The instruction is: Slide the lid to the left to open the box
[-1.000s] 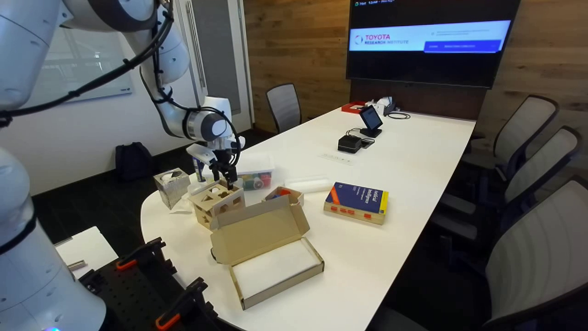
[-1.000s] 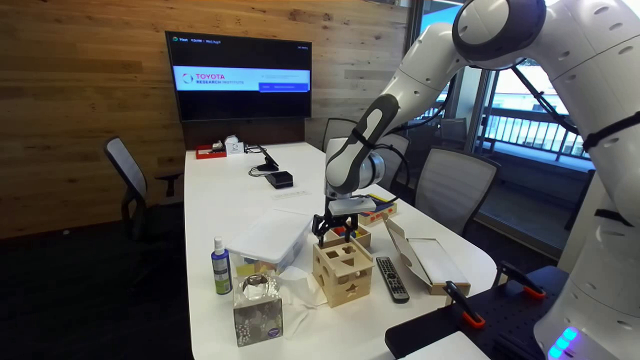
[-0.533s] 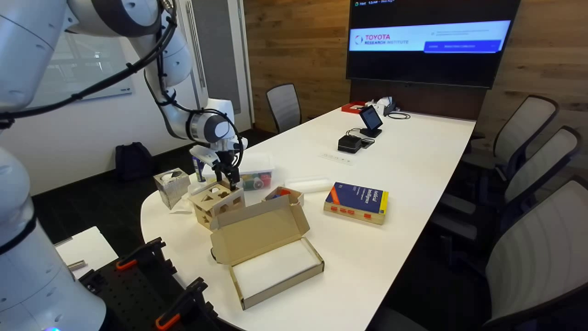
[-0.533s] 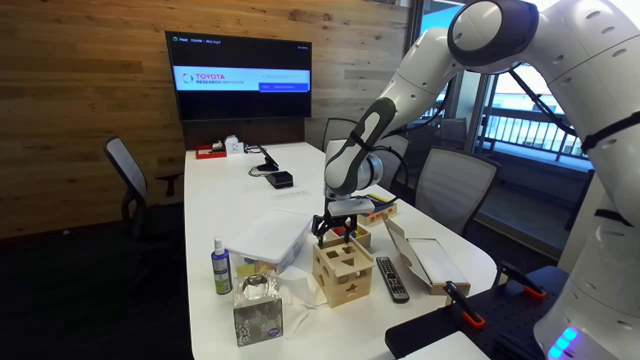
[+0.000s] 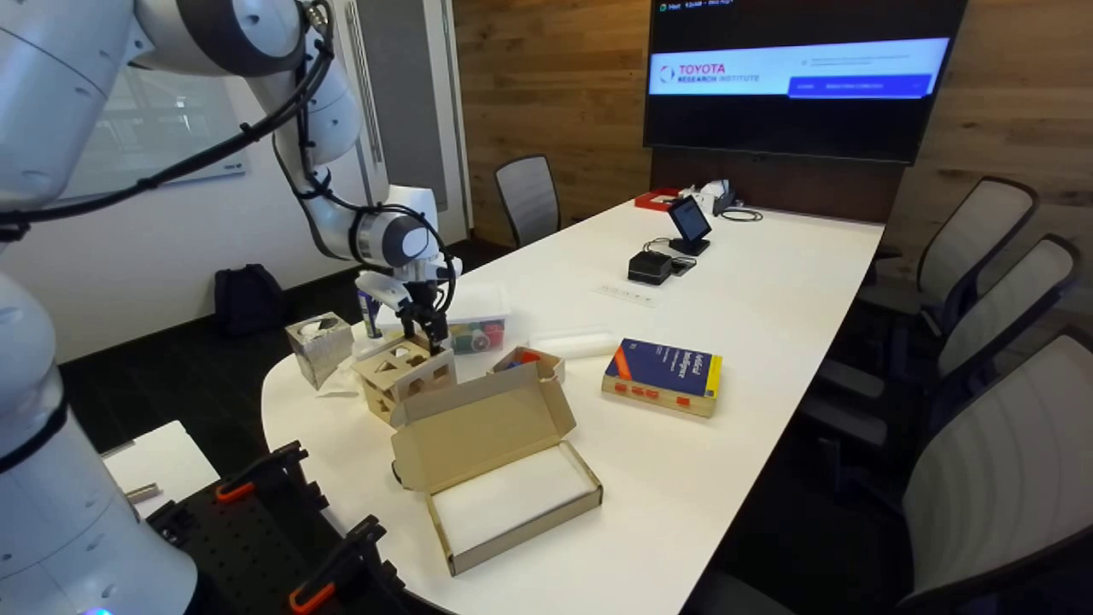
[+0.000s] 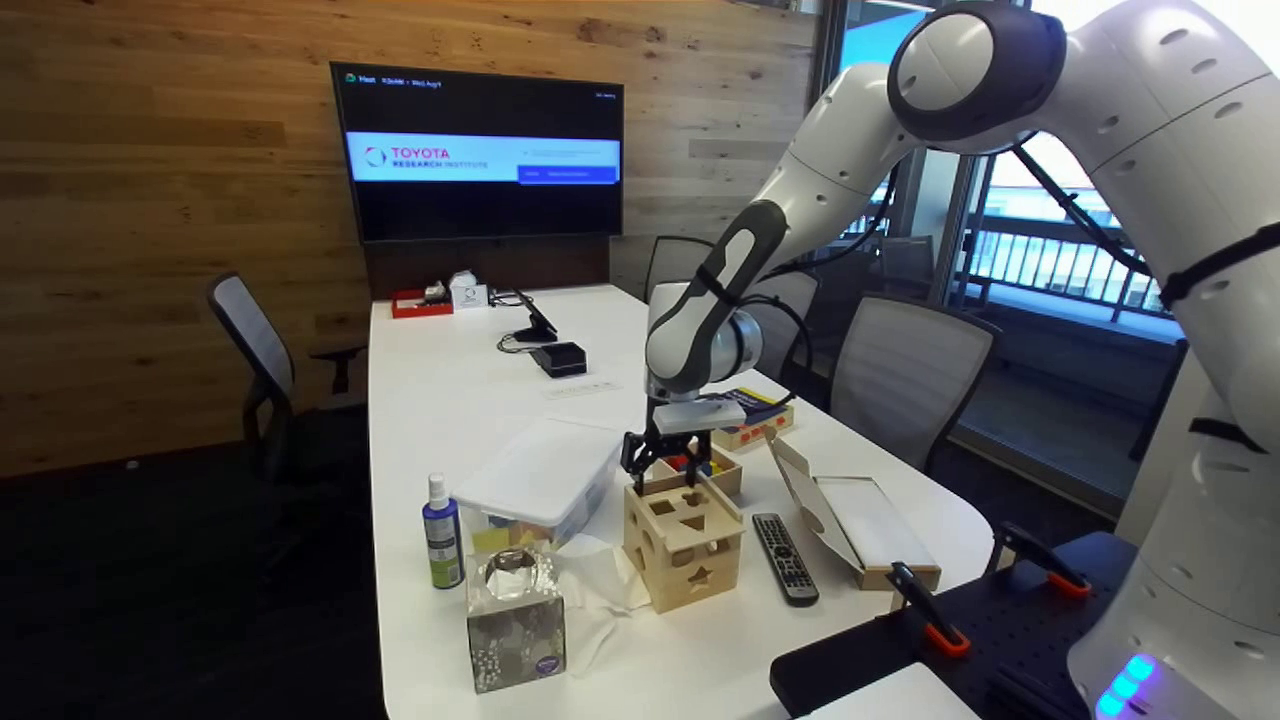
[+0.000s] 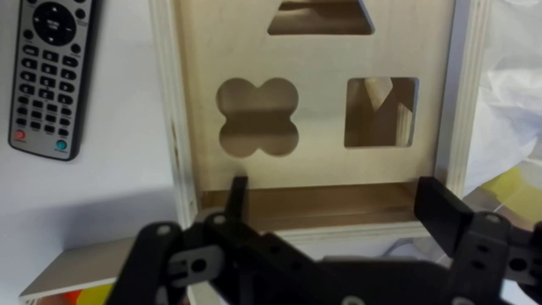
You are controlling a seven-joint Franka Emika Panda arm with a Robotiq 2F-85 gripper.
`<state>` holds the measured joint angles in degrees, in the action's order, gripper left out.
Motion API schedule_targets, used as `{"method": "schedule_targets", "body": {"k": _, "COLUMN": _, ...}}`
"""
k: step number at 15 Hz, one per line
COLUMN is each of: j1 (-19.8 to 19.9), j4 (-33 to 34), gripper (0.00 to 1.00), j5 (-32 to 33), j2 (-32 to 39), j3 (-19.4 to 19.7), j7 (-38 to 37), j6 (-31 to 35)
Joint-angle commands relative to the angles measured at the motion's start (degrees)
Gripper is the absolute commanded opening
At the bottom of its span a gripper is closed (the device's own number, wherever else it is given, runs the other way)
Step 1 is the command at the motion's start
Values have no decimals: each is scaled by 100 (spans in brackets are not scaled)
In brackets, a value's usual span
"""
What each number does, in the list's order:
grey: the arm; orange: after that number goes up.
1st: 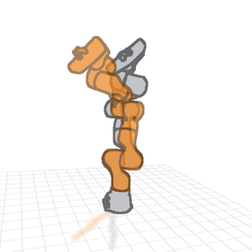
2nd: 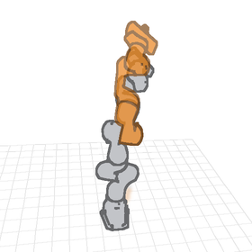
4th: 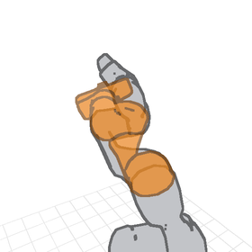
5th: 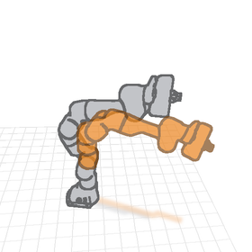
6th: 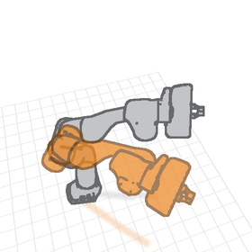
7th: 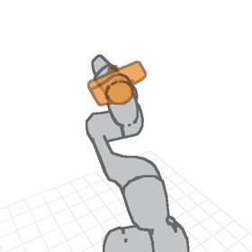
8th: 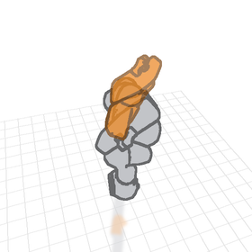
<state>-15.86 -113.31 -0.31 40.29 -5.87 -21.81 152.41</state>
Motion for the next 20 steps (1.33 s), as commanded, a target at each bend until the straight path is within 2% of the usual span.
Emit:
{"method": "schedule_targets", "body": {"k": 1, "j1": 0, "j4": 206, "gripper": 100, "j5": -180, "j2": 80, "j3": -25, "j7": 220, "j6": -263}}
{"method": "schedule_targets", "body": {"k": 20, "j1": 238, "j4": 560, "gripper": 100, "j5": -610, "j2": 210, "j3": -288, "j7": 817, "j6": -1168}}
